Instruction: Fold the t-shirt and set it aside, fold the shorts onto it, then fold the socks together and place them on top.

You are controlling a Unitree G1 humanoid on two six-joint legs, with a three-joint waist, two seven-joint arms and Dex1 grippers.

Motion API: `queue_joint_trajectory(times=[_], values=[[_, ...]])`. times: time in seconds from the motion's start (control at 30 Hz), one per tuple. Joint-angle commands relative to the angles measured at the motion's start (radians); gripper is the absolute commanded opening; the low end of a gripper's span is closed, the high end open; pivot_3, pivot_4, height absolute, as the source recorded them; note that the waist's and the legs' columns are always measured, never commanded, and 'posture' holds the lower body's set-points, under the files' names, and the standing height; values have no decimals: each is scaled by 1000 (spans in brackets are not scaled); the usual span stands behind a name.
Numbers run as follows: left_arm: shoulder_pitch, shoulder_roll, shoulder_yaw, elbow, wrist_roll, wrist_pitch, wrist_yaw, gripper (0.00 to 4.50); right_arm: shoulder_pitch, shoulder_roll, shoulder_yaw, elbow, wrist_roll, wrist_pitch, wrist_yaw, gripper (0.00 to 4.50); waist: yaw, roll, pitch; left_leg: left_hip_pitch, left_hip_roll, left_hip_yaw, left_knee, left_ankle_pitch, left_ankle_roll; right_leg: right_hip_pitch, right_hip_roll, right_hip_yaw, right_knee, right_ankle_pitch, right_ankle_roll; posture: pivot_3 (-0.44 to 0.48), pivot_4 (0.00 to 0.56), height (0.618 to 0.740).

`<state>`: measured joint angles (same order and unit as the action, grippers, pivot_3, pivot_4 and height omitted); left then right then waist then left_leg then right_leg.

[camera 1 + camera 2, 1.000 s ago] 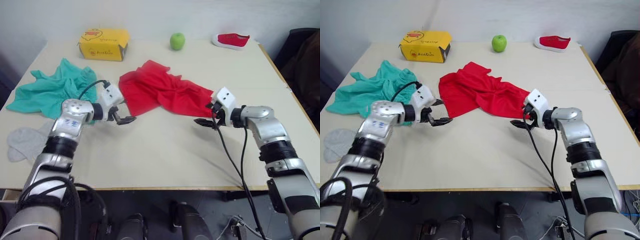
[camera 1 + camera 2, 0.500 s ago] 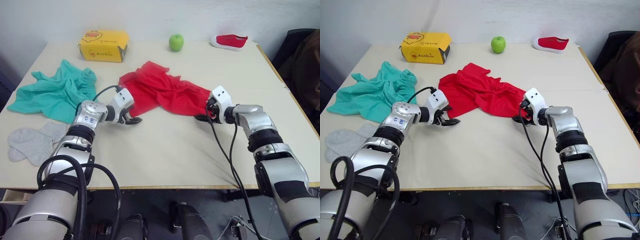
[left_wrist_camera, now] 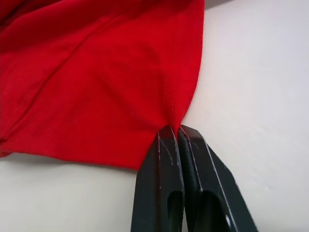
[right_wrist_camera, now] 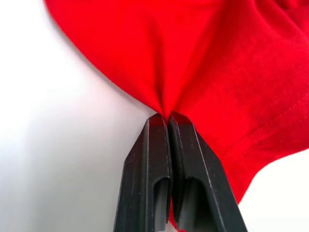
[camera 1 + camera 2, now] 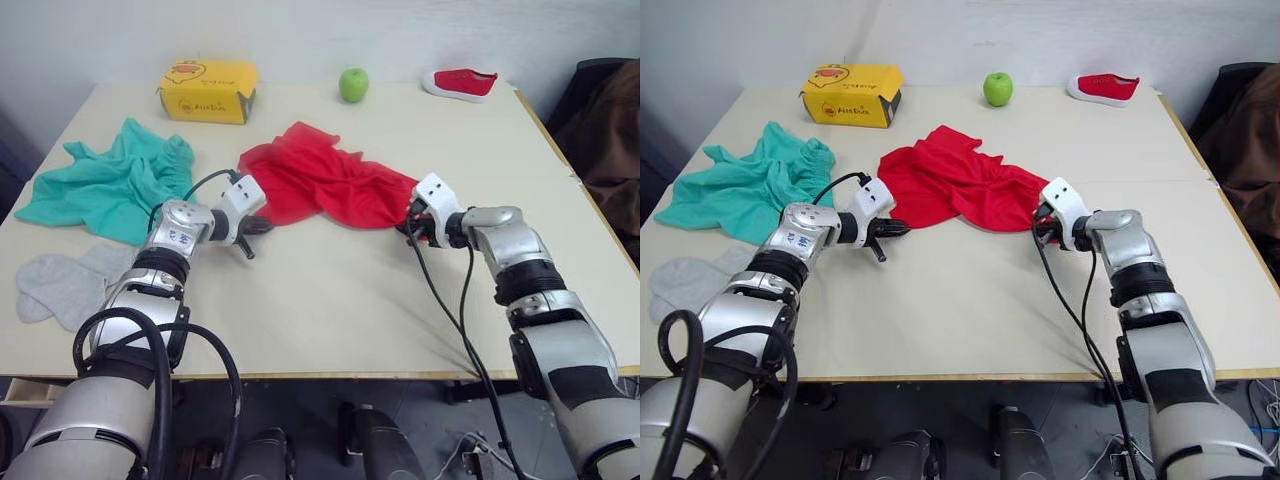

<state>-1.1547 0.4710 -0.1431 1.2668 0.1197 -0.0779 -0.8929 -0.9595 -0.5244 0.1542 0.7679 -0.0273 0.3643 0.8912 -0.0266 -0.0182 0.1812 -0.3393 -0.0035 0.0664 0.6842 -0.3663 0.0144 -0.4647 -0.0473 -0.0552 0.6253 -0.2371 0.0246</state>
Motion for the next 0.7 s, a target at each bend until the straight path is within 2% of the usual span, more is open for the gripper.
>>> queue_joint_trajectory(times=[0.03,0.17,0.3,0.37,0.47,0.57,0.7], values=[[34,65,14,-73,-25,-7,-188,18,93,-85,1,-201,22,46,105,0,0,0,0,-1,0,0,0,0,0,0,0,0,-1,0,0,0,150,740],[184,186,11,-326,-94,56,-489,18,258,-202,-26,-487,100,96,247,0,-3,1,1,-2,0,-1,0,-1,0,0,1,-1,-3,0,0,0,150,740],[461,369,23,-784,-225,247,-694,18,428,-312,-71,-689,188,122,347,0,-6,1,1,-1,2,0,-1,-2,-1,0,3,0,-3,0,0,0,150,740],[605,479,25,-1007,-338,365,-720,18,519,-362,-96,-775,234,102,407,0,-3,2,1,1,2,-1,-1,-2,-1,0,3,1,-2,-1,-1,0,150,740],[847,631,86,-1309,-493,516,-720,18,662,-429,-154,-891,316,106,467,0,0,2,1,3,3,-2,-2,-3,0,2,3,1,-4,-1,-2,0,150,740],[971,695,137,-1439,-565,570,-684,18,732,-458,-184,-934,343,106,471,0,12,2,2,4,1,-2,-1,-7,8,4,-1,2,-6,-1,-1,0,150,740],[1116,738,205,-1545,-619,593,-649,18,820,-493,-230,-968,369,72,483,0,26,2,2,5,0,-2,-2,-7,8,4,0,2,-6,-2,-3,0,150,740]])
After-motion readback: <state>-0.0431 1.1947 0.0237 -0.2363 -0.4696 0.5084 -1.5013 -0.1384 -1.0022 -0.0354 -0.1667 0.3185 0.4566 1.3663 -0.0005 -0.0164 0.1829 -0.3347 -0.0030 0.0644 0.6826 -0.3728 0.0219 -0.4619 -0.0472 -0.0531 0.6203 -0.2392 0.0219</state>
